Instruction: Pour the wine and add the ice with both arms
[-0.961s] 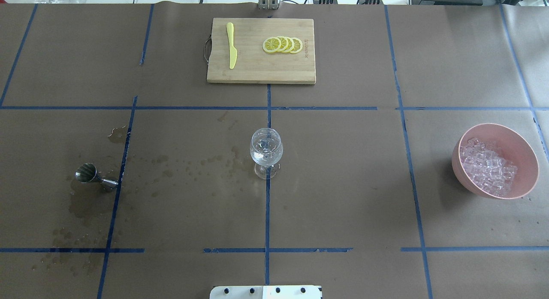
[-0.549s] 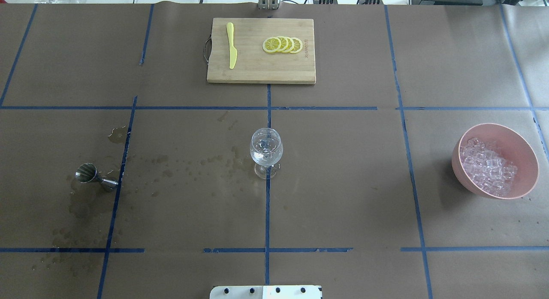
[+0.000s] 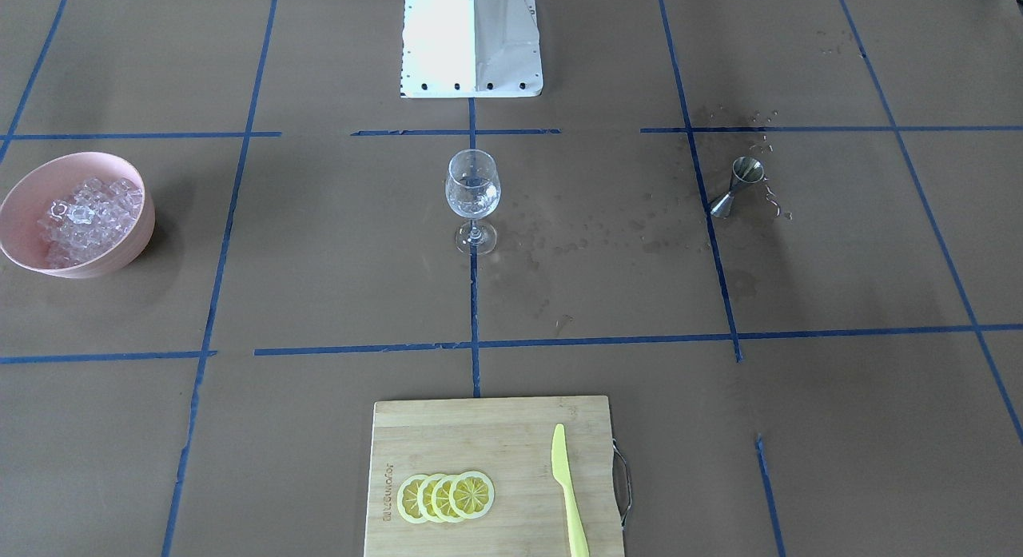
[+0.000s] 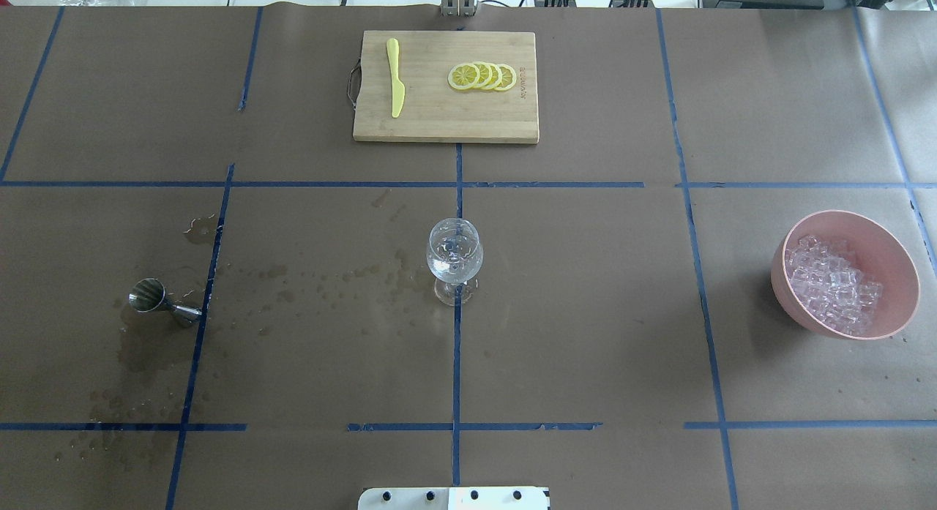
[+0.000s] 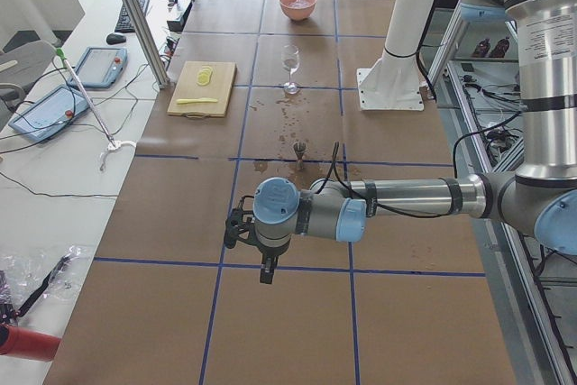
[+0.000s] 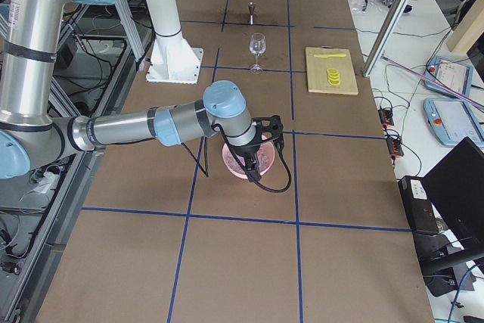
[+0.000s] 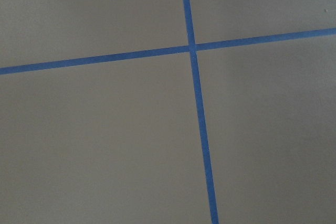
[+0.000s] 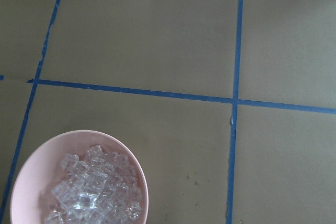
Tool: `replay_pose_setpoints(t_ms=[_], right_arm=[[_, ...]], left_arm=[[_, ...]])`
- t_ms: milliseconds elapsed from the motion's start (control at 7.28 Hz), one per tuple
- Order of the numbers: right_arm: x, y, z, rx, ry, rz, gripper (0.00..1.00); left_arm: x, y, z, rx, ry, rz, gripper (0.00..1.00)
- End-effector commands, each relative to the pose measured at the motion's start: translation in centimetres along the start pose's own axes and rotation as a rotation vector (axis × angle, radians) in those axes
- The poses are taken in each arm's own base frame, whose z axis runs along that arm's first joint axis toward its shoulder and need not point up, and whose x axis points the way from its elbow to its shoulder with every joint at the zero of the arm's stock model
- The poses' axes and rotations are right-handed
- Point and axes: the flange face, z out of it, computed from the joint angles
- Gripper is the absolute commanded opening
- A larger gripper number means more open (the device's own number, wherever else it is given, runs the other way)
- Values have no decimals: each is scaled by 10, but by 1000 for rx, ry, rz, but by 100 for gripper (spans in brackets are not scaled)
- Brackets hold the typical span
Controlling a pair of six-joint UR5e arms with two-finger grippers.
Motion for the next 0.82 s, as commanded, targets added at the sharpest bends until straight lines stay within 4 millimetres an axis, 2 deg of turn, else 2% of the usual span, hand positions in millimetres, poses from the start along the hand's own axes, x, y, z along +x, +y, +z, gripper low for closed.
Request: replay_pose_setpoints(t_ms=[0,137,275,412,549,687], right_arm=[[-69,-3,23,-34,-42,-10,100],[-88,8,44,-20,-33,-100,100],[-102,13,55,-4,-33,-98,100],[-121,18,75,-3,-28,-70,100],[-145,27,107,-12,27,-39,99],[-156,38,132,-13,48,-69,93]], left_arm=[[5,-4,-3,12,4,17,100],[10,-6,-8,22,2,26,100],[11,-6,-9,24,4,28,100],[11,-6,-9,25,4,31,100],[11,-6,-9,26,4,32,100],[13,-7,-11,30,3,36,100]])
